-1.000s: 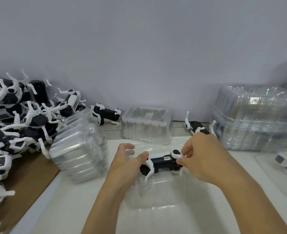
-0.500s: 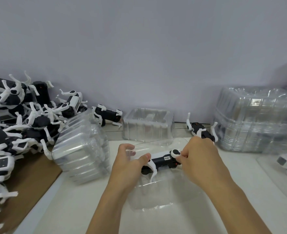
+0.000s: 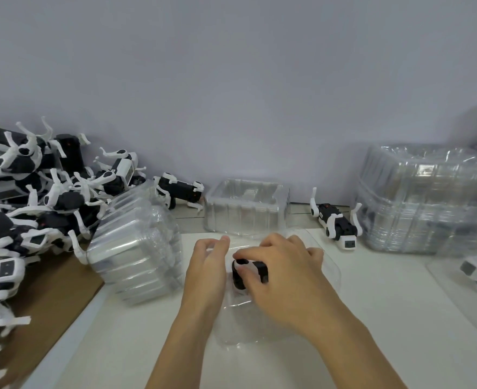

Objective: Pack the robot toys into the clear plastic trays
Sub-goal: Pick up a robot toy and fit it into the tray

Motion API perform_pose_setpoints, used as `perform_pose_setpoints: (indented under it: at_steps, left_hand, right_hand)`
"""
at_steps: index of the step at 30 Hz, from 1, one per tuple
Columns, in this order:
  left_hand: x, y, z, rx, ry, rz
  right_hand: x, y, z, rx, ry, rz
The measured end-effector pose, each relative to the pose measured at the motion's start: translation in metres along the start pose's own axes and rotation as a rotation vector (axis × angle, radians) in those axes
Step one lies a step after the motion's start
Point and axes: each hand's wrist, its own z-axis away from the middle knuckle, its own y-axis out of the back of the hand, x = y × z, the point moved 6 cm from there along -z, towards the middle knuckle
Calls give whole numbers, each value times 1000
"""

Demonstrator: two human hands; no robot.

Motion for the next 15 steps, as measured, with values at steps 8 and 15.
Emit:
perform_pose_setpoints:
  at_steps: [8, 15]
  left_hand:
    - [1, 1, 0, 37, -22, 14]
    - [4, 0, 2, 31, -36, -52]
  right_hand:
    - [-2, 0, -1, 23, -17, 20]
    - [-1, 1, 0, 22, -26, 3]
